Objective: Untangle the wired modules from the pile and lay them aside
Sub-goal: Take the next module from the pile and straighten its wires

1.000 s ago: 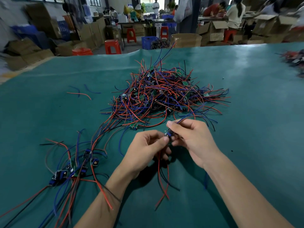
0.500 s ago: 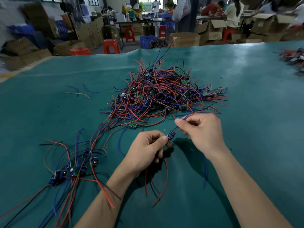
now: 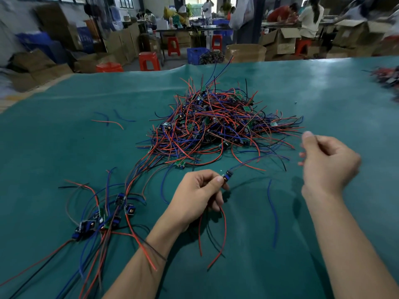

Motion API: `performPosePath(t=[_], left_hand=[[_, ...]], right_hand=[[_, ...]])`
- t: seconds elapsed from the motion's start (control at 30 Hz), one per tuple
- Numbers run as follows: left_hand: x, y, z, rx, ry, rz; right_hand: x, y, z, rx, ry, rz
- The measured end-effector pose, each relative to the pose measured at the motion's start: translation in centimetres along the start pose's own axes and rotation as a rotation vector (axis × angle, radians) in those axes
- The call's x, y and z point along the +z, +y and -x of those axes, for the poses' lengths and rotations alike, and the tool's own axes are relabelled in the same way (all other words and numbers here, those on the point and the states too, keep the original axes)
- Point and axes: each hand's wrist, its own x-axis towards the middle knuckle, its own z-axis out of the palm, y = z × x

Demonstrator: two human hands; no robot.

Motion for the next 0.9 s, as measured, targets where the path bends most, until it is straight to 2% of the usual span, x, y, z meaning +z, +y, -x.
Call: performPosePath(t=[0.07, 0.1, 0.23, 0.3, 0.37, 0.43, 0.5, 0.67, 0.8, 0.87, 0.9], left_hand=[[-0.1, -0.1, -0.1, 0.002, 0.049, 0.046], [-0.1, -0.1, -0.2, 0.007, 0.068, 0.065], [-0.1, -0.1, -0.2, 0.023, 0.095, 0.147], [-0.1, 0.0, -0.1, 0.030, 0.073, 0.141], [0.0, 0.1, 0.0, 0.025, 0.040, 0.112], [-0.1, 0.2, 0.1, 0.007, 0.023, 0.090], [-0.1, 0.3, 0.1, -0.007, 0.013, 0.061], [0.1, 0.4, 0.2, -0.012, -0.053, -0.011], [0.2, 0.4, 0.3, -0.021, -0.067, -0.069], [0.2, 0.4, 0.3, -0.026, -0.044, -0.088], [0.1, 0.1, 0.2, -0.015, -0.030, -0.097]], right_hand=[[-0.1, -0.2, 0.1, 0.053, 0.004, -0.018], [0.2, -0.5, 0.6, 0.074, -0.084, -0.002], [1.9, -1.7, 4.9, -0.001, -0.776, 0.231], [2.4, -1.9, 6.9, -0.114, -0.946, 0.284], [2.6, -2.1, 7.8, -0.153, -0.984, 0.211], [2.5, -2.2, 7.8, -0.141, -0.959, 0.130], [2.4, -2.1, 7.2, -0.188, -0.860, 0.113], [2.4, -2.1, 5.7, -0.268, -0.490, 0.048], [2.0, -4.4, 3.8, -0.233, -0.212, -0.161], [1.8, -6.7, 3.3, -0.214, -0.179, -0.222], [1.9, -8.1, 3.7, -0.210, -0.229, -0.246]])
